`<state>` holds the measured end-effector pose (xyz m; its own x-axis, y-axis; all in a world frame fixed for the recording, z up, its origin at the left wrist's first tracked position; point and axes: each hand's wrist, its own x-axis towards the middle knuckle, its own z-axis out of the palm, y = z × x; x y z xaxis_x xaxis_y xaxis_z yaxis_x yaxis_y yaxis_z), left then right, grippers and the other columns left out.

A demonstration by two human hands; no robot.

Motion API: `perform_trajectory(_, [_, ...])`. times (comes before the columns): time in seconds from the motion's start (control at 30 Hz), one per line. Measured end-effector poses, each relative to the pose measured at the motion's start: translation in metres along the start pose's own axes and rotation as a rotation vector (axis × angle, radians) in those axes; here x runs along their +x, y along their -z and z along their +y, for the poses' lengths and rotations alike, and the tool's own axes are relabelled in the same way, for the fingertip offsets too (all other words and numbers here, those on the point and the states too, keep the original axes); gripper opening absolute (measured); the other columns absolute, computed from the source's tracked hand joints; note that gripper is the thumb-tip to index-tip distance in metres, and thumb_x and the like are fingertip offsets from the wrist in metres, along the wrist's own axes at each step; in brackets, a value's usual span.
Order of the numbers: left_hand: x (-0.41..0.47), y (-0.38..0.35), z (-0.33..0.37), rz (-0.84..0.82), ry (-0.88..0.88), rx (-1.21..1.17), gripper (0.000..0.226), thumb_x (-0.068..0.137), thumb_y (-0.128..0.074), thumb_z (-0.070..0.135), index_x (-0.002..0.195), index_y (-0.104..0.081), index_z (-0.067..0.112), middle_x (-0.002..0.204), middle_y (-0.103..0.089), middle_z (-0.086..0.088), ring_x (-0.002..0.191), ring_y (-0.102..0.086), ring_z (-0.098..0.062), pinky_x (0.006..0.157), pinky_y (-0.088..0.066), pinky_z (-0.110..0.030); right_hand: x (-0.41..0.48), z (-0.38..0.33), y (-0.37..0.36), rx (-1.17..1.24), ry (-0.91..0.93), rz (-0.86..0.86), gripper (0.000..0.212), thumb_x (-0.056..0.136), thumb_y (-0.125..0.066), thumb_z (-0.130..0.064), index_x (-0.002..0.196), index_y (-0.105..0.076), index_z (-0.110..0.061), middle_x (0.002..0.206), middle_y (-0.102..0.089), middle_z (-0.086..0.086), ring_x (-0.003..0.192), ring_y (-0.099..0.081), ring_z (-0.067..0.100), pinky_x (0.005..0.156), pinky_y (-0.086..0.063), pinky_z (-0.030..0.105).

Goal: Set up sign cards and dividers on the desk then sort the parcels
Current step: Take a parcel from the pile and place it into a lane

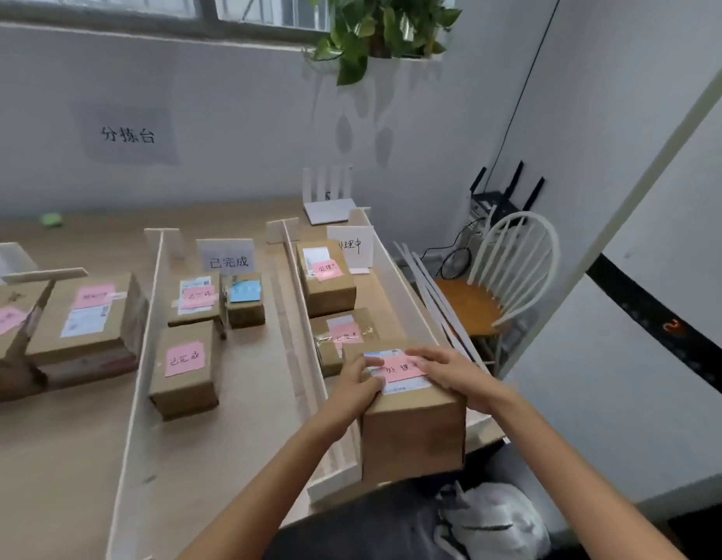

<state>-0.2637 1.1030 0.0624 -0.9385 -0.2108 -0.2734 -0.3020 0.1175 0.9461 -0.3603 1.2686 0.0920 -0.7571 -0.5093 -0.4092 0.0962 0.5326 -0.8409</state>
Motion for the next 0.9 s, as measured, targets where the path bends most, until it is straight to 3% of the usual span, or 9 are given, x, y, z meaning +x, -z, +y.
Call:
perform_trajectory(0.1, [0.025,-0.015,-0.01,0.03,0.06,0.027,0.036,0.084,-0.051,0.016,0.119,-0.054,0.021,0.124,-0.046,0.0,0.103,-0.05,-0.012,0.078,-0.041,-0.018,0.028,0.014,0.01,0.024,-0.029,-0.055,0.028,0.096,-0.048,-0.018,0.12,-0.059,-0.028,0.126,-0.054,-0.002,0.111,-0.051,0.009,0.08,-0.046,0.018])
perform_trajectory(0.17, [0.044,-0.022,-0.016,0.049,0.079,0.057,0.037,0.087,-0.049,0.011,0.123,-0.05,0.016,0.12,-0.04,0.003,0.104,-0.046,-0.011,0.076,-0.038,-0.016,0.047,0.021,0.017,0.009,-0.048,-0.063,0.03,0.097,-0.047,-0.017,0.124,-0.057,-0.024,0.122,-0.054,-0.002,0.106,-0.051,0.006,0.075,-0.045,0.016])
perform_trajectory(0.33, [0.092,-0.03,-0.043,0.067,0.216,0.108,0.04,0.09,-0.051,0.015,0.129,-0.042,0.013,0.121,-0.029,0.002,0.105,-0.041,-0.013,0.065,-0.035,-0.009,0.095,0.038,0.026,-0.023,-0.116,-0.189,0.033,0.098,-0.043,-0.016,0.131,-0.051,-0.021,0.114,-0.053,-0.004,0.095,-0.051,0.004,0.068,-0.045,0.015])
perform_trajectory(0.4, [0.107,-0.03,-0.056,0.079,0.241,0.146,0.042,0.09,-0.052,0.016,0.13,-0.04,0.013,0.126,-0.028,0.0,0.112,-0.041,-0.015,0.073,-0.04,-0.008,0.114,0.047,0.021,-0.044,-0.107,-0.209,0.036,0.098,-0.042,-0.01,0.132,-0.049,-0.014,0.12,-0.051,0.0,0.1,-0.052,0.006,0.077,-0.049,0.016])
perform_trajectory(0.47, [0.116,-0.03,-0.065,0.095,0.223,0.209,0.044,0.087,-0.054,0.017,0.128,-0.04,0.012,0.133,-0.027,-0.002,0.124,-0.037,-0.018,0.098,-0.036,-0.019,0.128,0.057,0.011,-0.079,-0.091,-0.202,0.036,0.097,-0.041,-0.006,0.132,-0.049,-0.011,0.126,-0.05,0.002,0.108,-0.049,0.009,0.09,-0.045,0.019])
perform_trajectory(0.53, [0.122,-0.029,-0.073,0.089,0.195,0.286,0.046,0.084,-0.055,0.019,0.127,-0.04,0.013,0.138,-0.023,-0.003,0.13,-0.032,-0.02,0.109,-0.03,-0.029,0.137,0.067,0.001,-0.108,-0.074,-0.171,0.033,0.098,-0.04,-0.009,0.128,-0.053,-0.015,0.128,-0.052,0.002,0.107,-0.051,0.007,0.092,-0.047,0.022])
perform_trajectory(0.63, [0.129,-0.023,-0.083,0.085,0.154,0.382,0.051,0.084,-0.055,0.021,0.131,-0.035,0.018,0.144,-0.017,-0.001,0.132,-0.028,-0.018,0.11,-0.029,-0.029,0.148,0.079,-0.007,-0.144,0.032,-0.118,0.033,0.096,-0.042,-0.009,0.121,-0.057,-0.022,0.131,-0.053,-0.001,0.111,-0.052,0.006,0.095,-0.049,0.026])
perform_trajectory(0.77, [0.131,-0.025,-0.094,0.102,0.138,0.442,0.054,0.084,-0.061,0.017,0.131,-0.034,0.022,0.144,-0.016,0.002,0.133,-0.028,-0.018,0.098,-0.036,-0.019,0.153,0.09,-0.013,-0.217,0.125,-0.175,0.038,0.092,-0.042,-0.001,0.117,-0.055,-0.026,0.143,-0.039,-0.002,0.131,-0.04,0.015,0.094,-0.051,0.026])
perform_trajectory(0.9, [0.126,-0.025,-0.099,0.133,0.101,0.455,0.051,0.081,-0.066,0.031,0.123,-0.037,0.032,0.147,-0.013,0.007,0.137,-0.022,-0.016,0.11,-0.036,-0.034,0.15,0.097,-0.016,-0.219,0.194,-0.226,0.031,0.094,-0.046,-0.003,0.117,-0.053,-0.023,0.137,-0.037,-0.007,0.13,-0.041,0.016,0.087,-0.054,0.023])
